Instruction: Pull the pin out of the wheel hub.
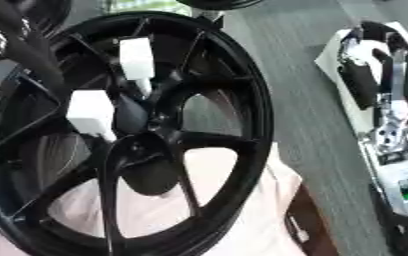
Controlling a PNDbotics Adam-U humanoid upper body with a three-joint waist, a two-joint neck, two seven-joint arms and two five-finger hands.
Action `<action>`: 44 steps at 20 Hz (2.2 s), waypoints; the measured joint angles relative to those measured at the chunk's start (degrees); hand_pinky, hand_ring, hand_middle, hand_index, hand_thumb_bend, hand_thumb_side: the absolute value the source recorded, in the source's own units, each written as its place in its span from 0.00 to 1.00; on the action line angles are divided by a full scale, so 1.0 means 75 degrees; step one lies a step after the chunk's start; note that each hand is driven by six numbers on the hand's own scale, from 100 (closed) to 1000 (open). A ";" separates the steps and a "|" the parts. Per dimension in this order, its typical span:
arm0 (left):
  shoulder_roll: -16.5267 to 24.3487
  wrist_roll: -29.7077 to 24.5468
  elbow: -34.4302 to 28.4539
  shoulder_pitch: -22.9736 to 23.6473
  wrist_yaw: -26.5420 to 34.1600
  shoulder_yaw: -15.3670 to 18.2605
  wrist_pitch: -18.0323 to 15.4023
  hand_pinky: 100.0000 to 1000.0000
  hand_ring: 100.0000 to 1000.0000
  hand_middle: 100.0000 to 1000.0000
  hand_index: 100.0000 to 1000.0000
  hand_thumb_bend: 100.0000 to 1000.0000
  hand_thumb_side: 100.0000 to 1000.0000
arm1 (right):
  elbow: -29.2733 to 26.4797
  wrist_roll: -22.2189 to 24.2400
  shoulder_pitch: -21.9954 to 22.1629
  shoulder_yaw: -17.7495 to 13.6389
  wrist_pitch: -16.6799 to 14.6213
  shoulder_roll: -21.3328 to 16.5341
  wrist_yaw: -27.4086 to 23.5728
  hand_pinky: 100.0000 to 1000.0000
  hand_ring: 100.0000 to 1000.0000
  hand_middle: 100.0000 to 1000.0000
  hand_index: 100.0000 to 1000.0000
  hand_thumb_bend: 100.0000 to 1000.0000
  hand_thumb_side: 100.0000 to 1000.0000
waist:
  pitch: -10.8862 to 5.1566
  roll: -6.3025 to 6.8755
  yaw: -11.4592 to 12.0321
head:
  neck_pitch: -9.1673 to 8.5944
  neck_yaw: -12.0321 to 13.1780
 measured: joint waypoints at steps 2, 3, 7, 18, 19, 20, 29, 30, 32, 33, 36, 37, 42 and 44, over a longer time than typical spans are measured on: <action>-0.0024 -0.0027 -0.0030 -0.0042 -0.0064 -0.0046 0.0027 0.76 0.76 0.71 0.85 0.00 0.64 | 0.0000 0.0017 -0.0003 0.0006 0.0002 0.0000 0.0012 0.91 1.00 0.68 0.77 0.00 0.52 | 0.0000 0.0000 0.0001 | -0.0080 0.0003; -0.0038 -0.0041 -0.0075 -0.0047 -0.0092 -0.0077 0.0041 0.76 0.77 0.72 0.85 0.00 0.63 | 0.0000 0.0026 -0.0003 0.0007 0.0008 0.0001 0.0014 0.91 1.00 0.68 0.77 0.00 0.53 | 0.0000 0.0000 0.0003 | -0.0112 0.0003; -0.0043 -0.0061 -0.0271 -0.0046 -0.0388 -0.0133 0.0061 0.80 0.80 0.76 0.87 0.00 0.55 | 0.0000 0.0053 -0.0006 0.0050 0.0031 0.0013 0.0024 0.91 1.00 0.68 0.77 0.00 0.53 | 0.0001 0.0000 0.0026 | -0.0240 0.0002; -0.0046 0.0244 0.0114 0.0198 -0.1900 -0.0408 -0.0244 0.83 0.83 0.78 0.87 0.00 0.65 | 0.0000 0.0138 -0.0074 0.0101 0.0076 0.0124 0.0063 0.91 1.00 0.68 0.77 0.00 0.53 | 0.0049 0.0000 0.0028 | -0.0413 0.0018; -0.0046 0.0269 0.0188 0.0235 -0.1957 -0.0410 -0.0269 0.83 0.83 0.77 0.86 0.00 0.69 | 0.0000 0.0145 -0.0076 0.0102 0.0080 0.0125 0.0073 0.91 1.00 0.68 0.77 0.00 0.53 | 0.0057 0.0000 0.0028 | -0.0409 0.0025; -0.0046 0.0294 0.0255 0.0262 -0.1998 -0.0413 -0.0294 0.82 0.82 0.77 0.85 0.00 0.73 | 0.0000 0.0153 -0.0078 0.0103 0.0081 0.0127 0.0081 0.91 1.00 0.68 0.77 0.00 0.53 | 0.0069 0.0000 0.0028 | -0.0401 0.0030; -0.0002 0.0367 0.0645 0.0562 -0.1988 -0.0395 -0.0367 0.80 0.80 0.72 0.82 0.03 1.00 | 0.0000 0.0181 -0.0140 0.0143 0.0093 0.0187 0.0110 0.91 1.00 0.68 0.77 0.00 0.54 | 0.0171 0.0000 0.0010 | -0.0207 0.0058; 0.0005 0.0374 0.0653 0.0576 -0.1976 -0.0378 -0.0374 0.80 0.80 0.72 0.82 0.03 1.00 | 0.0000 0.0184 -0.0142 0.0143 0.0096 0.0187 0.0111 0.91 1.00 0.68 0.77 0.00 0.54 | 0.0175 0.0000 0.0004 | -0.0200 0.0056; 0.0007 0.0377 0.0656 0.0612 -0.1948 -0.0351 -0.0377 0.80 0.80 0.72 0.83 0.01 1.00 | 0.0000 0.0193 -0.0143 0.0144 0.0106 0.0189 0.0112 0.91 1.00 0.68 0.77 0.00 0.54 | 0.0180 0.0000 -0.0008 | -0.0153 0.0052; 0.0009 0.0377 0.0655 0.0631 -0.1928 -0.0339 -0.0377 0.80 0.79 0.72 0.84 0.01 1.00 | 0.0000 0.0197 -0.0143 0.0144 0.0109 0.0190 0.0112 0.91 1.00 0.68 0.77 0.00 0.54 | 0.0180 0.0000 -0.0010 | -0.0146 0.0048; 0.0062 0.0378 0.0633 0.0687 -0.1867 -0.0287 -0.0378 0.79 0.79 0.71 0.84 0.00 1.00 | 0.0000 0.0209 -0.0146 0.0144 0.0121 0.0198 0.0114 0.91 1.00 0.68 0.77 0.00 0.54 | 0.0191 0.0000 -0.0029 | -0.0142 0.0024; 0.0089 0.0382 0.0612 0.0724 -0.1846 -0.0267 -0.0380 0.79 0.79 0.71 0.84 0.00 1.00 | 0.0000 0.0210 -0.0147 0.0144 0.0122 0.0201 0.0116 0.91 1.00 0.68 0.77 0.00 0.54 | 0.0197 0.0000 -0.0031 | -0.0141 0.0019; 0.0147 0.0635 0.0512 0.0835 -0.1528 -0.0062 -0.0315 0.80 0.80 0.74 0.86 0.00 0.96 | 0.0000 0.0213 -0.0181 0.0145 0.0126 0.0233 0.0120 0.91 1.00 0.68 0.77 0.00 0.54 | 0.0225 0.0044 -0.0030 | -0.0074 0.0006; 0.0144 0.0684 0.0552 0.0827 -0.1405 -0.0006 -0.0204 0.80 0.80 0.74 0.86 0.00 0.99 | 0.0000 0.0214 -0.0203 0.0145 0.0126 0.0247 0.0120 0.91 1.00 0.68 0.77 0.00 0.54 | 0.0225 0.0046 -0.0031 | -0.0040 0.0003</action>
